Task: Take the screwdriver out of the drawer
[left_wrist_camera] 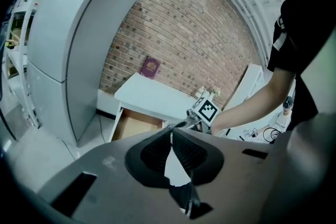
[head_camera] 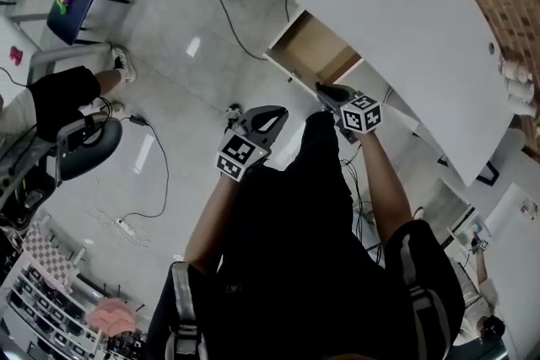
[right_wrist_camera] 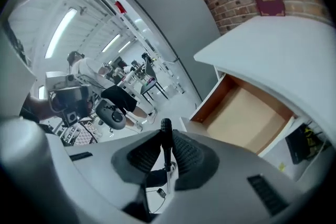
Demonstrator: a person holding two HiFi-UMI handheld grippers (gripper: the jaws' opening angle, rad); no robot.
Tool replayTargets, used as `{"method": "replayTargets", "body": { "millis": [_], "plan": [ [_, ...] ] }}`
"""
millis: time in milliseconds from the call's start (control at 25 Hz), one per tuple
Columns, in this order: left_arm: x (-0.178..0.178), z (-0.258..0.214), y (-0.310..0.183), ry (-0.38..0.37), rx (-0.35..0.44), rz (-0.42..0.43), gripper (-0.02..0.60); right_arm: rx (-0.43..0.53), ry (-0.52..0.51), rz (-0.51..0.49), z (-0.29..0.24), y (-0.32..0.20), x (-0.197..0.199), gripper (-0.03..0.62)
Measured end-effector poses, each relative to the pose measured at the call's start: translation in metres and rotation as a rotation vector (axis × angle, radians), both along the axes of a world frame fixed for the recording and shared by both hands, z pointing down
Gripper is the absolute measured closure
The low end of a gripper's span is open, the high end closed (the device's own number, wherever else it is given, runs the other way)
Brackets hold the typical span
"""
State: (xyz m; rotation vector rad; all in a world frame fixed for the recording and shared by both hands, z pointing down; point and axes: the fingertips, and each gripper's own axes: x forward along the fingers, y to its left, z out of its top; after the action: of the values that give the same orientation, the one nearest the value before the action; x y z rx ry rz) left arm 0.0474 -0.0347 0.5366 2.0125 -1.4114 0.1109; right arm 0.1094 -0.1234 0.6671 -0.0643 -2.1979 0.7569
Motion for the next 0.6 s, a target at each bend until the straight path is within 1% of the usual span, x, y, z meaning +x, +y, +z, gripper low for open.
{"method": "replayTargets", "body": {
  "millis": [160,280,440,600],
  "plan": [
    [-0.003,-0.009,-0.003,-0.039,0.024,0.069,0.558,0.070,-0.047,0.029,-0.042,0.003,0.005,0.471],
    [-0.008,-0.010,-0.006,-0.073,0.047,0.104,0.558,0.107,-0.081,0.060,-0.056,0.007,0.008,0.471],
    [-0.002,-0.014,-0.012,-0.089,0.072,0.114,0.558,0.144,-0.099,0.098,-0.064,0.007,0.029,0.471],
    [-0.004,-0.026,-0.019,-0.094,0.086,0.118,0.560,0.206,-0.149,0.134,-0.086,-0.001,0.036,0.471]
  ]
}}
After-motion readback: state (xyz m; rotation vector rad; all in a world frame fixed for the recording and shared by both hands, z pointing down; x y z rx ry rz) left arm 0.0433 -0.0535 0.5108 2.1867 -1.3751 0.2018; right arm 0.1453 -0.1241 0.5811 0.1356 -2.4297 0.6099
